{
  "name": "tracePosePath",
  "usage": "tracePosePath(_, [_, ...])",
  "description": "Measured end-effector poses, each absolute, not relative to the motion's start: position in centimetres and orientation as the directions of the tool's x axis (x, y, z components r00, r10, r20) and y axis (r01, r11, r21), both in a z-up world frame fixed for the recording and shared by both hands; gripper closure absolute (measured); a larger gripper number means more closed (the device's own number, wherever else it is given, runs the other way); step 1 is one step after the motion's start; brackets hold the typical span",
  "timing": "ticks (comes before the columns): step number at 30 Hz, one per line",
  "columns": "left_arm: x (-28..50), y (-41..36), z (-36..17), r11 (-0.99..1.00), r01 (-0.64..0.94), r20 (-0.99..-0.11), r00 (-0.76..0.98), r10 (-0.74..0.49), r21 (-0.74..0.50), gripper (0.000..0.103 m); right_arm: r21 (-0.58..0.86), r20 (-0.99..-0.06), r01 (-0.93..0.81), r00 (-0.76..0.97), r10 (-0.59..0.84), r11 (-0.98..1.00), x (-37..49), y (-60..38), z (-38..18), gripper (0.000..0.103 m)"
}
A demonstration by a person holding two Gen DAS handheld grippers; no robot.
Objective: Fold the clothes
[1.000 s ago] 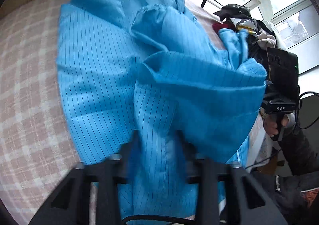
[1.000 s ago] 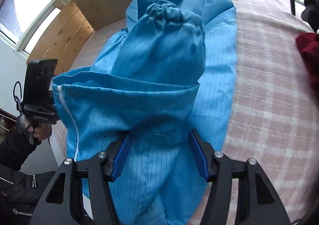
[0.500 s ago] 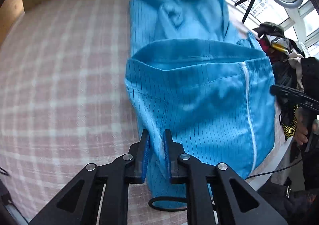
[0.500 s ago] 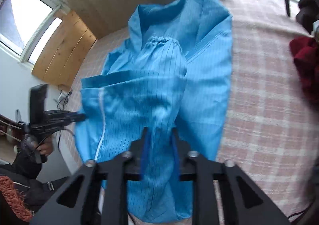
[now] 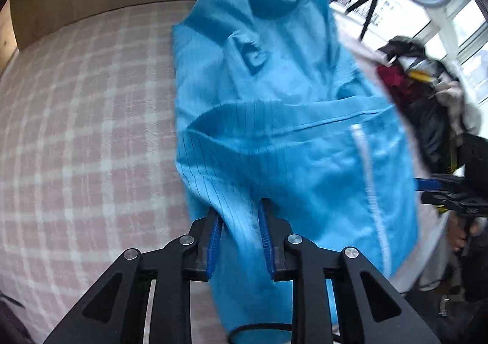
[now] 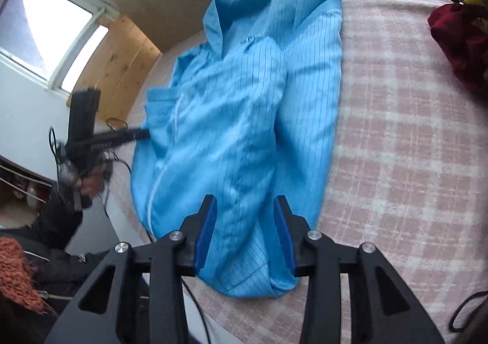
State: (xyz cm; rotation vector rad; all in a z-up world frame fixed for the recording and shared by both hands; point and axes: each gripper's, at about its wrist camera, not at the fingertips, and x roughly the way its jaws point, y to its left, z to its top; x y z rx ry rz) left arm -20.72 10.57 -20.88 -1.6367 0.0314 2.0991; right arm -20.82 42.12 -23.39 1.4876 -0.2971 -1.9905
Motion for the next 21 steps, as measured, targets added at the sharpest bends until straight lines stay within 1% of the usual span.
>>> tracePosePath(3, [-20.8,10.6,-20.1,-0.891,-0.397,-0.939,-0.161,0.304,-0.220,0.080,0.484,-0.802,0.393,-0.157,-0.576,-0.782,-19.1,42.4,-23.0,0.065])
tracePosePath(5, [-20.2,10.6,-18.1,-0.883,-0.436,-0.945,-0.177,0.274,-0.175,0.080,0.462,-0.811,0.424,-0.152,-0.564,-0.779,-17.9,42.7,-22.7,0.065])
tracePosePath(7, [-20.7,11.6,-15.9,-0.853,-0.492,-0.946,-0.158,0.284,-0.174,0.077,0.425,-0.829,0.451,-0.155,-0.538,-0.785,-17.5,42.2,-22.5,0.065])
tracePosePath(8, [-20.9,12.9,-15.0,-0.831,-0.528,-0.944,-0.150,0.293,-0.173,0.075,0.391,-0.846,0.464,-0.159,-0.509,-0.795,-17.5,41.8,-22.5,0.065])
tracePosePath(10, [-21.6,16.1,-13.7,-0.769,-0.615,-0.941,-0.129,0.313,-0.171,0.067,0.337,-0.866,0.497,-0.170,-0.471,-0.799,-17.5,41.4,-22.2,0.065])
tracePosePath(14, [-23.3,23.7,-11.9,-0.603,-0.782,-0.935,-0.077,0.346,-0.159,0.061,0.331,-0.869,0.514,-0.161,-0.467,-0.792,-17.6,40.7,-22.8,0.065])
tracePosePath(16, [-24.1,28.3,-12.3,-0.537,-0.832,-0.939,-0.060,0.337,-0.140,0.058,0.341,-0.866,0.504,-0.159,-0.473,-0.793,-17.5,40.9,-23.1,0.065])
tracePosePath(18, [-24.5,32.0,-13.8,-0.485,-0.861,-0.949,-0.011,0.314,-0.150,0.058,0.350,-0.862,0.489,-0.168,-0.479,-0.799,-17.2,41.5,-23.0,0.065])
tracePosePath(21, [-24.3,34.6,-15.6,-0.416,-0.901,-0.971,0.022,0.240,-0.123,0.058,0.365,-0.853,0.463,-0.182,-0.489,-0.808,-16.9,42.4,-23.0,0.065])
